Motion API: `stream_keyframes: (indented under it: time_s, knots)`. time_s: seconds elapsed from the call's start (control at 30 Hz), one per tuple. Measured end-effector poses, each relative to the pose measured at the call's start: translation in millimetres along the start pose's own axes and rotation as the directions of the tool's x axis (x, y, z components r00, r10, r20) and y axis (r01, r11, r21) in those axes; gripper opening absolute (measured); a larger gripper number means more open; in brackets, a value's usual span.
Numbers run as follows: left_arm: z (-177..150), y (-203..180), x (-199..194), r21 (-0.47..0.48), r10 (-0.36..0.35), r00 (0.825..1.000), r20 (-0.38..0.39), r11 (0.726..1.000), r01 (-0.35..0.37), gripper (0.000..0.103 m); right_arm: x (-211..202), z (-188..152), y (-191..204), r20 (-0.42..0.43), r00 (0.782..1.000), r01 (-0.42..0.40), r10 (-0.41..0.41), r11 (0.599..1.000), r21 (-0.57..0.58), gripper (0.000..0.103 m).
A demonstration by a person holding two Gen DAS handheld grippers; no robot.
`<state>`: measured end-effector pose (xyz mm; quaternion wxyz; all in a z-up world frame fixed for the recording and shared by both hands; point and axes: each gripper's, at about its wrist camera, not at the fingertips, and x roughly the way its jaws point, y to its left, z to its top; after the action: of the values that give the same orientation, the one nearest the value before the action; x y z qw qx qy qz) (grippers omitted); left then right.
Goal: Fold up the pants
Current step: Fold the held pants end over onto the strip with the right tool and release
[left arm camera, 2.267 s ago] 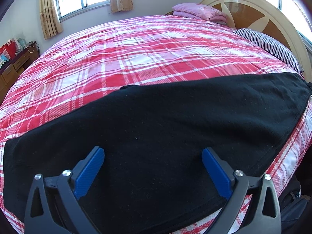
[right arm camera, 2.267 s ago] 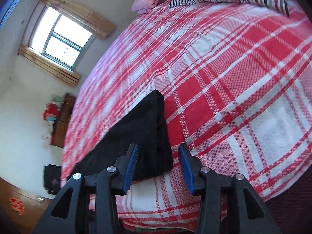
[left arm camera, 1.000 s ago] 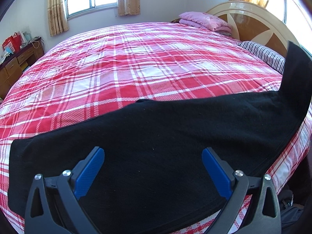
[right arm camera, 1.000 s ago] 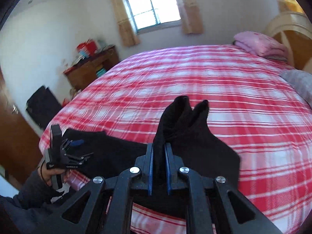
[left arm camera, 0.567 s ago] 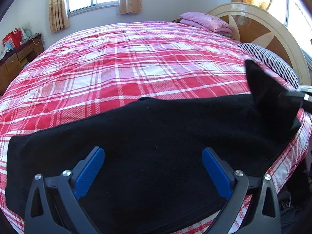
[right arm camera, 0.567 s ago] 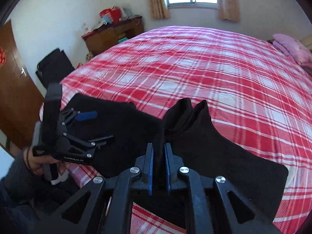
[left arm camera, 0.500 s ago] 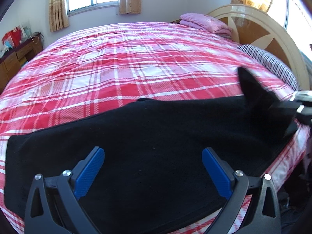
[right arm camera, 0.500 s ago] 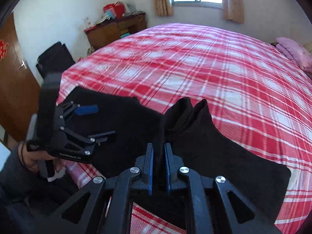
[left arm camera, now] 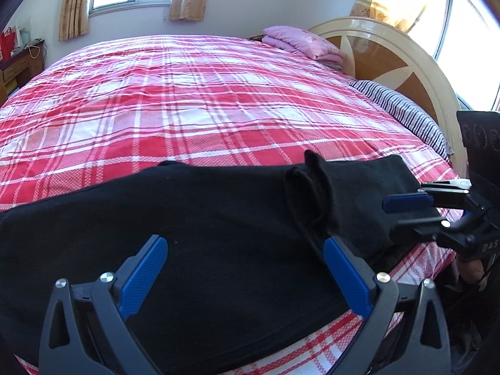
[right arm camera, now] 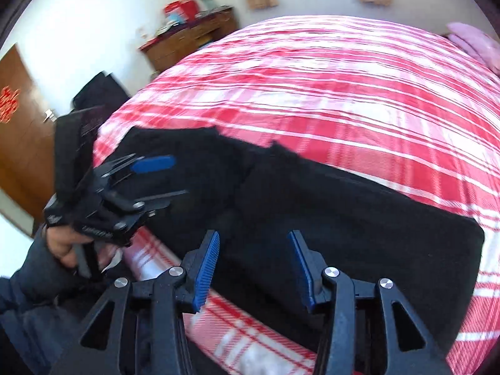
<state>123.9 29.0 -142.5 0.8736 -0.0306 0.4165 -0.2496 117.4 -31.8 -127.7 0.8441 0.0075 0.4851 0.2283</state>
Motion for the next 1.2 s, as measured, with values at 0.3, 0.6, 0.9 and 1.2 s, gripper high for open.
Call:
stream_keyframes:
  time_s: [0.3, 0.6, 0.9, 1.2]
  knots:
    - [-2.7, 13.0, -0.1, -0.040, 0.023, 1.000, 0.004, 0.999, -0.022, 0.103, 24.5, -3.6, 30.3, -0.002, 1.000, 0.008, -0.008, 0.999, -0.052, 0.048]
    - [-4.6, 26.9, -2.7, -0.093, 0.029, 0.999, 0.014, 0.995, -0.027, 0.103, 29.7, -12.8, 49.9, 0.007, 0.994, 0.106, -0.106, 0.986, -0.126, 0.005]
    - [-5.6, 17.8, -0.4, -0.071, -0.010, 1.000, 0.015, 0.997, 0.011, 0.103, 46.7, -22.4, 52.8, -0.005, 0.996, 0.093, -0.095, 0.984, -0.155, 0.006]
    - [8.2, -17.4, 17.7, -0.036, -0.171, 0.985, -0.040, 0.985, 0.169, 0.100, -18.1, -30.4, 21.6, 0.028, 0.993, 0.119, -0.116, 0.979, -0.168, 0.049]
